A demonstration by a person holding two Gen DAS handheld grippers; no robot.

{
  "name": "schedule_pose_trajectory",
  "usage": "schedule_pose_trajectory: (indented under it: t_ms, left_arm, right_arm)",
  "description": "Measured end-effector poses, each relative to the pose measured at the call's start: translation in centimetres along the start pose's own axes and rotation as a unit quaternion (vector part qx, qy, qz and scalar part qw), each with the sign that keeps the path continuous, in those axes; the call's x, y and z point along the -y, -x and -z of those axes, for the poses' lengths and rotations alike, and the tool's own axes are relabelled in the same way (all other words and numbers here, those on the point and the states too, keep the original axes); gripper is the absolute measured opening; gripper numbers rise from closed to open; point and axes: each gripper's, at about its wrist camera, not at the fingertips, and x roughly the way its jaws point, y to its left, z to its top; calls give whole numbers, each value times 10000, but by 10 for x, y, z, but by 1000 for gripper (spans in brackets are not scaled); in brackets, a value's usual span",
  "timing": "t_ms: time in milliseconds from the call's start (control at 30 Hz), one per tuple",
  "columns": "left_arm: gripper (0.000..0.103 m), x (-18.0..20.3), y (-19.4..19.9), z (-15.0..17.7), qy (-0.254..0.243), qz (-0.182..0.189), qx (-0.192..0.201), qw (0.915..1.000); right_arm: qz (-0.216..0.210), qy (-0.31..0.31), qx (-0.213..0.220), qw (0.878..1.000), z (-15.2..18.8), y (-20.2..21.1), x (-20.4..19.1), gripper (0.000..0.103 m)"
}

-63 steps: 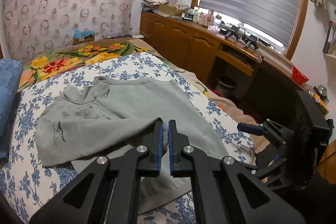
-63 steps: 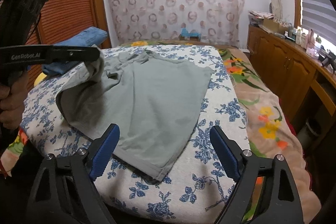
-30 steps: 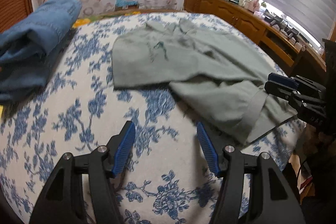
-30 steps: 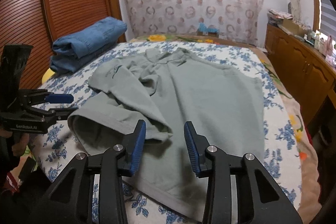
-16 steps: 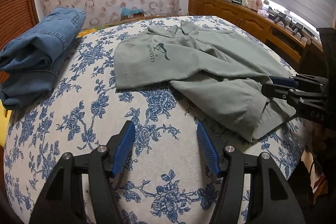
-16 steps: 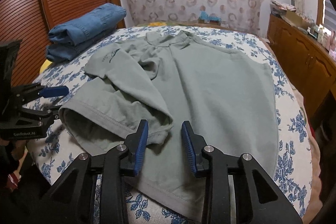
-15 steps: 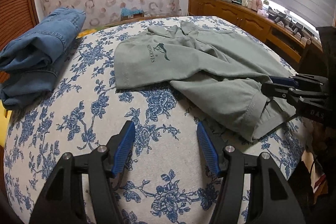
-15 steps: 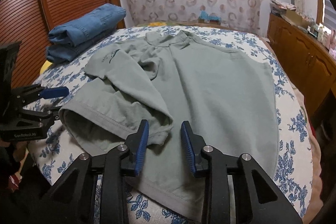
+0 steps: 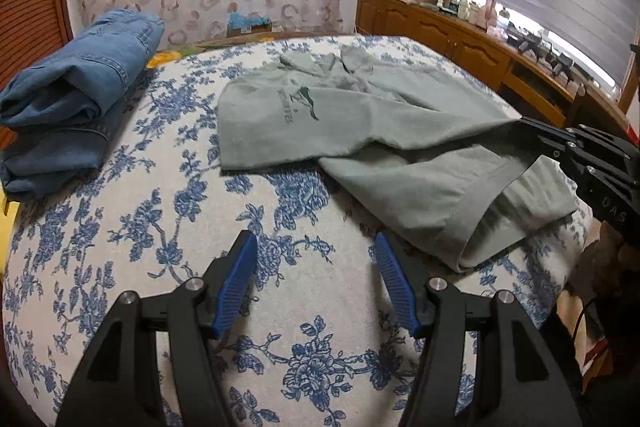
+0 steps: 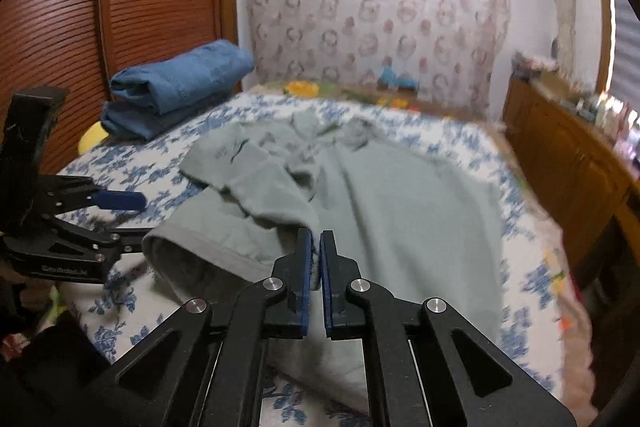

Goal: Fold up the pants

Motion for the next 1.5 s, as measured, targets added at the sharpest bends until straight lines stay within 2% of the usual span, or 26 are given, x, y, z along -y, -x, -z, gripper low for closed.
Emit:
schedule_pose_trajectory:
  t_ms: [367, 700, 1033, 1500]
  left_arm:
    - [61, 11, 17, -19, 68, 214, 342, 9992]
    - [61, 31, 9, -25, -44, 364, 301, 9989]
    - [61, 54, 2, -21, -242, 470, 179, 9984]
    - [61, 58, -8, -16, -256, 494, 43, 9984]
  right_arm:
    - [419, 206, 360, 9983, -12, 31, 7, 2]
    - [728, 103, 480, 9961, -2, 57, 30, 2]
    - [858, -119, 281, 9958, 29, 62, 46, 2]
    - [799, -385, -148, 9959, 58, 58, 63, 2]
